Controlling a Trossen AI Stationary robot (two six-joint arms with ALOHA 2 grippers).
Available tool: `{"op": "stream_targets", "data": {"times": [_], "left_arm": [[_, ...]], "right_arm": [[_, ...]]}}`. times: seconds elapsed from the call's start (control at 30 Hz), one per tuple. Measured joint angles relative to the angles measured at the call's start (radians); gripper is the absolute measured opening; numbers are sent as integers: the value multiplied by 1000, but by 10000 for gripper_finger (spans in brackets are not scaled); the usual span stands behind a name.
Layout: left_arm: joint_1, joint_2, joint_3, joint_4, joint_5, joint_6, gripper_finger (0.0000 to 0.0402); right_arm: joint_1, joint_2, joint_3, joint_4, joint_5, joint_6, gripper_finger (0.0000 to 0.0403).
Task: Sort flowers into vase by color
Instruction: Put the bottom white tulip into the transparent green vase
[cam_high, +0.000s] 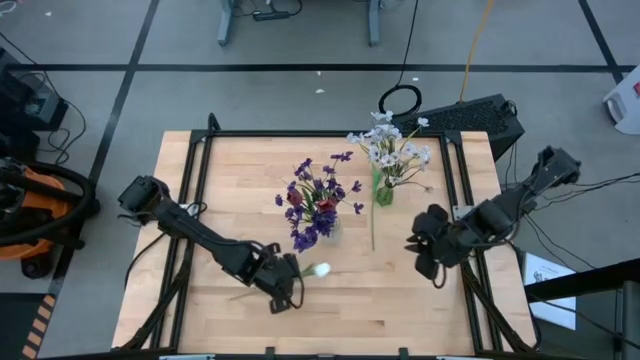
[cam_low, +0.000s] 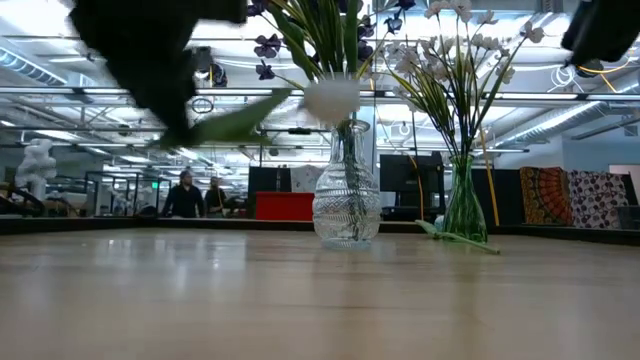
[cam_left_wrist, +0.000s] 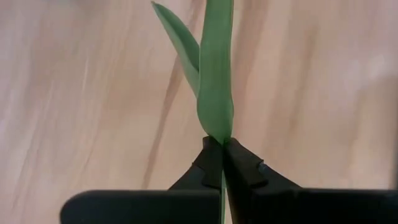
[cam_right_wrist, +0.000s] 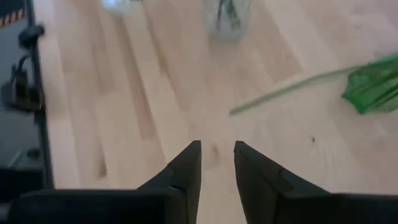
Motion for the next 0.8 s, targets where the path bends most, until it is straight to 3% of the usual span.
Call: {"op": "stream_targets", "data": {"times": [0.27, 0.6, 0.8], "left_arm": [[-7, 0, 138, 103, -131, -10, 1], [-28, 1, 194, 377, -353, 21, 0], [-10, 10, 195, 521, -382, 74, 0]], "right_arm": [[120, -71, 0, -130, -33, 7, 52], [236, -138, 0, -206, 79, -30, 18], [286, -154, 0, -204, 158, -31, 7]]}}
